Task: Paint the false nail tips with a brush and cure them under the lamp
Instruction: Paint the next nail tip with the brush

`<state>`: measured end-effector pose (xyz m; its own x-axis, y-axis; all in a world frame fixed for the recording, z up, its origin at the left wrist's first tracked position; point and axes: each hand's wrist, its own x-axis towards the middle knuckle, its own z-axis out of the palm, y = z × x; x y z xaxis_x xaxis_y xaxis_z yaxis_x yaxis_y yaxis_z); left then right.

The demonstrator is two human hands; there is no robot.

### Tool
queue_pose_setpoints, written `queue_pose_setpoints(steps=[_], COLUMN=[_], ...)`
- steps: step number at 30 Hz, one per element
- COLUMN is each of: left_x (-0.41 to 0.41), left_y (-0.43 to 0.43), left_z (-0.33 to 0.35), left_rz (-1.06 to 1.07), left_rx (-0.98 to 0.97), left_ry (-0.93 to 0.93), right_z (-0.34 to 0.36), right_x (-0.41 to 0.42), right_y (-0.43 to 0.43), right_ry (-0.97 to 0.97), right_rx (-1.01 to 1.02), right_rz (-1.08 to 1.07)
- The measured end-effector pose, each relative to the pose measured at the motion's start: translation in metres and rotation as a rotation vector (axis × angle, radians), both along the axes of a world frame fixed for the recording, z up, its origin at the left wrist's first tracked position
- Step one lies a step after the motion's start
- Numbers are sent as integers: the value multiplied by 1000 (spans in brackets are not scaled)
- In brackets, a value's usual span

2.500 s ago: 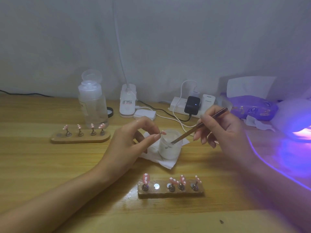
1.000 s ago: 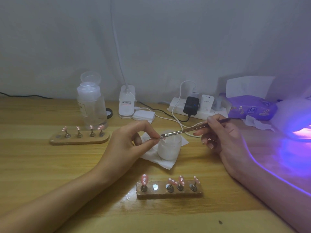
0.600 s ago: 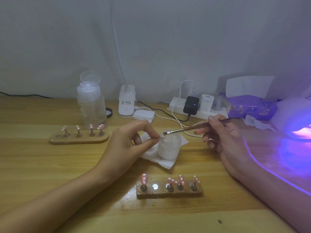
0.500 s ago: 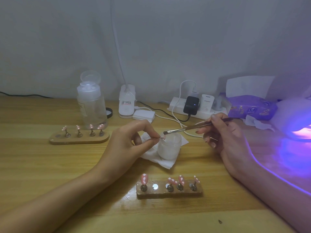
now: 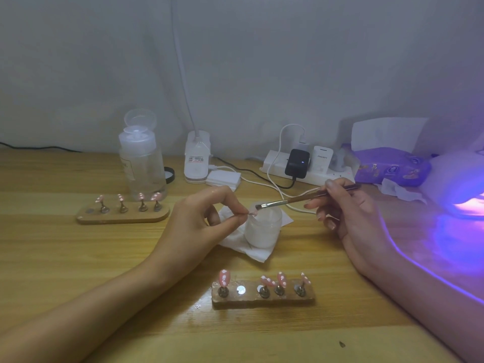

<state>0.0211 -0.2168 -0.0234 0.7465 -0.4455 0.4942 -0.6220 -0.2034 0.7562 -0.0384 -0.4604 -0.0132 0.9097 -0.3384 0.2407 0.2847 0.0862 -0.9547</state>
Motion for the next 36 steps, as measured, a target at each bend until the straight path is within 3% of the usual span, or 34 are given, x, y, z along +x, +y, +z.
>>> queue_pose_setpoints(steps=[36], left_x=[-1], left_y=[-1], left_z=[0], left_rz=[-16], left_rx=[-14], left_ry=[76], right_z=[3], right_x=[-3], right_y=[4], right_ry=[7], right_rx=[-66], right_rz=[-11])
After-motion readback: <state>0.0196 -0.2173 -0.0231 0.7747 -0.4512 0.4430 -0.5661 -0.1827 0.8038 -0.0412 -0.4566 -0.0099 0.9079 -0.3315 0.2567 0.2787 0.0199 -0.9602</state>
